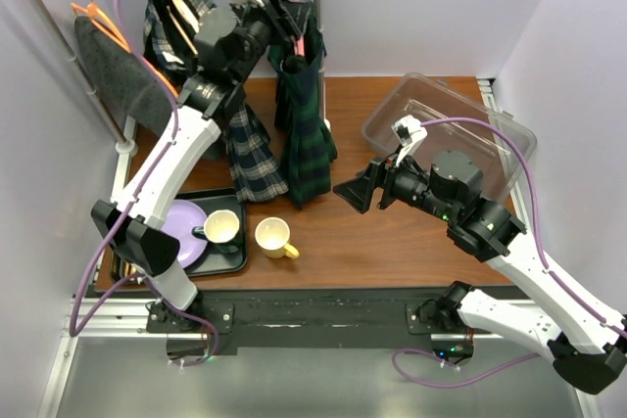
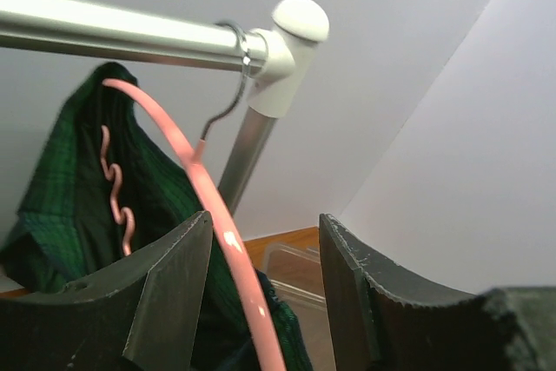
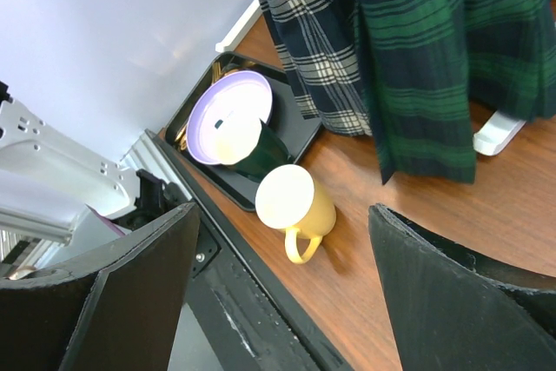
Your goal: Remove the skirt from the hanger
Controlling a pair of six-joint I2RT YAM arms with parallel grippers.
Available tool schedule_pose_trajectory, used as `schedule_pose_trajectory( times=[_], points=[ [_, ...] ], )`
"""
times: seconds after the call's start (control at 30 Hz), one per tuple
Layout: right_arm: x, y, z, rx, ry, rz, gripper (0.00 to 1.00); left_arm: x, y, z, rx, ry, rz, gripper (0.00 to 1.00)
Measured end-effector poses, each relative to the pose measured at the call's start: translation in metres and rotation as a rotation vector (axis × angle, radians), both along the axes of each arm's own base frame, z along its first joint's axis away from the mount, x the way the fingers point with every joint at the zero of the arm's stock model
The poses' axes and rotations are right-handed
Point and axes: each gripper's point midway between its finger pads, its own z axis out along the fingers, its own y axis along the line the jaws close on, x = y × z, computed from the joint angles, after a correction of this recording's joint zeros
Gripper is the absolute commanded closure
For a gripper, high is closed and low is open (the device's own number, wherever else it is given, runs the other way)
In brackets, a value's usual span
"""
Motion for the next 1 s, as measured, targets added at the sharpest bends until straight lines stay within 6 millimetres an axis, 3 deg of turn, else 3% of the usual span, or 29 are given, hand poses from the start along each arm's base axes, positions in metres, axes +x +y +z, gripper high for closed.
schedule_pose_trajectory(
  times=[0.2,0.33,0.67,1.0],
  points=[
    [0.000,0.000,0.000,0.000,0.000,0.000,0.17,-0.002,0.025,0.007,-0.010,-0.009,0.039,0.44],
    [0.000,0.000,-0.001,-0.001,0.001,0.000,0.17,-0.001,0.027,0.000,-0.010,0.007,0.018,0.46],
    [0.000,0.000,-0.001,-0.002,0.002,0.000,0.16,0.014,-0.001,-0.036,-0.006,0.075,-0.149,0.51],
    [0.000,0.000,-0.002,-0.002,0.002,0.000,0.16,0.020,-0.012,-0.045,-0.007,0.091,-0.211,0.64]
  ],
)
